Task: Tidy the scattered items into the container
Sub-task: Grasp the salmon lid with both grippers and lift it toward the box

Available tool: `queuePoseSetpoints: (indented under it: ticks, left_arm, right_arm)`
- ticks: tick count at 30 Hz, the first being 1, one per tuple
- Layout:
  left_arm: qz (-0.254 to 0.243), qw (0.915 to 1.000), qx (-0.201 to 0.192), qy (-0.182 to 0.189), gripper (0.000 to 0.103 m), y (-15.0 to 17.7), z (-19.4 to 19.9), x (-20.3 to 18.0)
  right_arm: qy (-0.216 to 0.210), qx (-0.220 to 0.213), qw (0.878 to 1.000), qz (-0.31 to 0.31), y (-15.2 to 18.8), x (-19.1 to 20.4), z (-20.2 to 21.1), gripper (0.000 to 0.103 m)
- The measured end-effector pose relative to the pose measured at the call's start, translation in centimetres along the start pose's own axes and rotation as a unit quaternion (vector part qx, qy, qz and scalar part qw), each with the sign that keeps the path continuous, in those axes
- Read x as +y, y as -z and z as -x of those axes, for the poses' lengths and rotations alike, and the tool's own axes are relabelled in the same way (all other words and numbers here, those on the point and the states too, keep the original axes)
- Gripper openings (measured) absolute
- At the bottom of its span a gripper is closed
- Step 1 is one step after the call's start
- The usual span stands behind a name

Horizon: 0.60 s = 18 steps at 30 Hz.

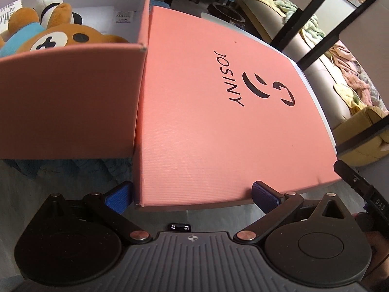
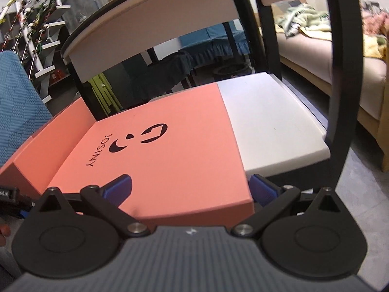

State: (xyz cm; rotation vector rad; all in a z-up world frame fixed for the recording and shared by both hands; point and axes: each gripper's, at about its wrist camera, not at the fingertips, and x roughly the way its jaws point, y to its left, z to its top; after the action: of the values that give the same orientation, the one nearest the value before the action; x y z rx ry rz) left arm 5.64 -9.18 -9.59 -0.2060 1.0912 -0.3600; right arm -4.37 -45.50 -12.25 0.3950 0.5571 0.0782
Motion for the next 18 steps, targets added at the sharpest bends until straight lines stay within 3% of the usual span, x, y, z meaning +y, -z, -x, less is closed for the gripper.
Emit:
queuePoseSetpoints:
  ticks: [11,18]
  left_arm:
    - [-0.021,0.9996,0.014,0.01,0.103,1.0,0.6,0.2]
    - [0.022,0.9982,0.034,0.044,0.103,0.1,-0.5,1.8]
  right_arm:
    - [-0.004,0.009,1.0,-0.015,0.8,-0.2,2.2,0.103]
    - [-0.014,0.006,0.999,-0.038,0.7,-1.3,1.5,0.103]
